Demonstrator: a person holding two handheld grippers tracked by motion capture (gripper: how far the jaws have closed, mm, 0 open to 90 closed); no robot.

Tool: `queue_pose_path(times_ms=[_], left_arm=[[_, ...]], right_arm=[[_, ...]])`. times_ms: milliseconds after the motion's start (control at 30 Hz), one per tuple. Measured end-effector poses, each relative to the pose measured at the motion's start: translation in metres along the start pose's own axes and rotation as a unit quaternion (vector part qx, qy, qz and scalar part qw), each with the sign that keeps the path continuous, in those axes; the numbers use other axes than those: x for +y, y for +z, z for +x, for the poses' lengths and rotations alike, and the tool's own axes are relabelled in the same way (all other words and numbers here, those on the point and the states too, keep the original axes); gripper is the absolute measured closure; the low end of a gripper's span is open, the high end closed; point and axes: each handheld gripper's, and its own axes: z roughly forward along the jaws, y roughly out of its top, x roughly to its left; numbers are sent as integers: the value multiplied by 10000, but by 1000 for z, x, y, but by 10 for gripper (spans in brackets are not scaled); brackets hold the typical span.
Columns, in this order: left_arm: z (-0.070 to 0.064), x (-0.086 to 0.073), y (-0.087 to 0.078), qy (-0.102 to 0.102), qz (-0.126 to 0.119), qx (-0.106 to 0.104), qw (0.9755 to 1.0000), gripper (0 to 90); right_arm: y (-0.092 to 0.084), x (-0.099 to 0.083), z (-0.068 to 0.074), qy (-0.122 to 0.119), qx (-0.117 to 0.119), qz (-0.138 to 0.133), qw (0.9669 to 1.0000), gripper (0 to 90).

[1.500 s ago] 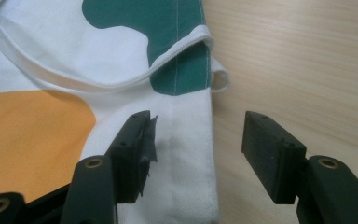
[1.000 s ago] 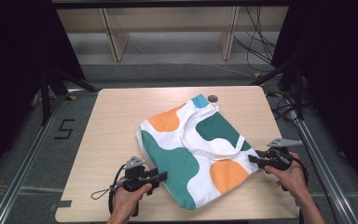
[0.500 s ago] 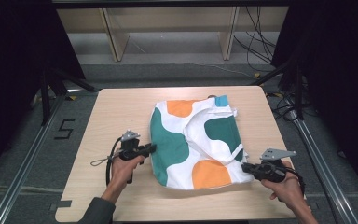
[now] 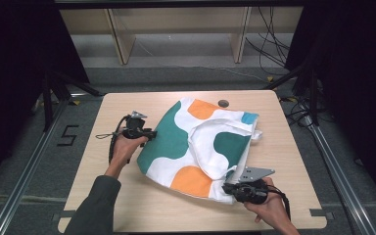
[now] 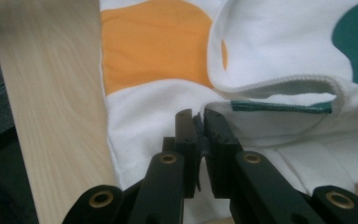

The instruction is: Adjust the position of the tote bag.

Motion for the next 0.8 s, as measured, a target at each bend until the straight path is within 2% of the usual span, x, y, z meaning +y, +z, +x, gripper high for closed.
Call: queue_pose_path(times_ms=[33,67,100,133,200,233,267,300,333,367,433,500,533,567,600,633,667,700,733,767,800], left_arm=[[1,-4,-11,-177,-159,-129,9996,543],[1,-13,-29,-287,-308,-104,9991,511],[0,-20,-38,-376,-362,-25,9986,481],[0,-20,-38,-376,-362,-25,9986,449],[-2,-36,-56,-492,-473,-11,9977,435],[-1,-45,-64,-453,-393,-19,9982,424],[-3,-52,-68,-677,-461,-28,9966,424],[-4,-61,-73,-805,-491,-31,9955,395],[-3,-66,-74,-829,-470,-74,9954,395],[-4,-73,-74,-1051,-563,-88,9928,378],[-5,-82,-72,-1303,-611,-174,9894,368],[-6,-87,-67,-1424,-516,-245,9882,353],[-7,-90,-63,-1570,-479,-358,9858,339],[-7,-92,-60,-1743,-496,-493,9822,329],[-10,-94,-54,-1845,-402,-526,9806,345],[-10,-94,-54,-1845,-402,-526,9806,355],[-11,-94,-51,-1573,-194,-365,9867,355],[-13,-95,-46,-1419,-75,-294,9894,430],[-14,-96,-43,-1355,-23,-291,9903,465],[-16,-96,-38,-1344,-25,-169,9908,538],[-15,-96,-34,-1190,-41,-47,9929,538]], right_arm=[[7,3,5,-60,38,-25,10000,853],[8,4,7,-29,90,46,9999,853],[10,5,7,-103,71,-11,9999,852],[10,5,7,-103,71,-11,9999,852],[14,6,9,-133,101,-16,9999,852],[16,8,13,-62,124,15,9999,852],[16,8,13,-62,124,15,9999,852],[20,10,15,-196,165,23,9997,851],[20,10,15,-196,165,23,9997,851],[23,12,19,-194,169,15,9997,849],[24,14,21,-176,177,14,9997,848],[28,15,24,-225,183,-5,9996,846],[29,16,25,-237,210,24,9995,845],[31,18,27,-252,235,44,9994,844],[33,19,29,-313,256,26,9992,842],[33,19,29,-313,256,26,9992,842],[35,19,30,-291,254,-20,9993,841],[36,20,32,-329,265,-5,9991,840],[35,20,32,-334,286,42,9990,840],[35,20,32,-340,280,41,9990,840],[35,20,32,-340,280,41,9990,840]])
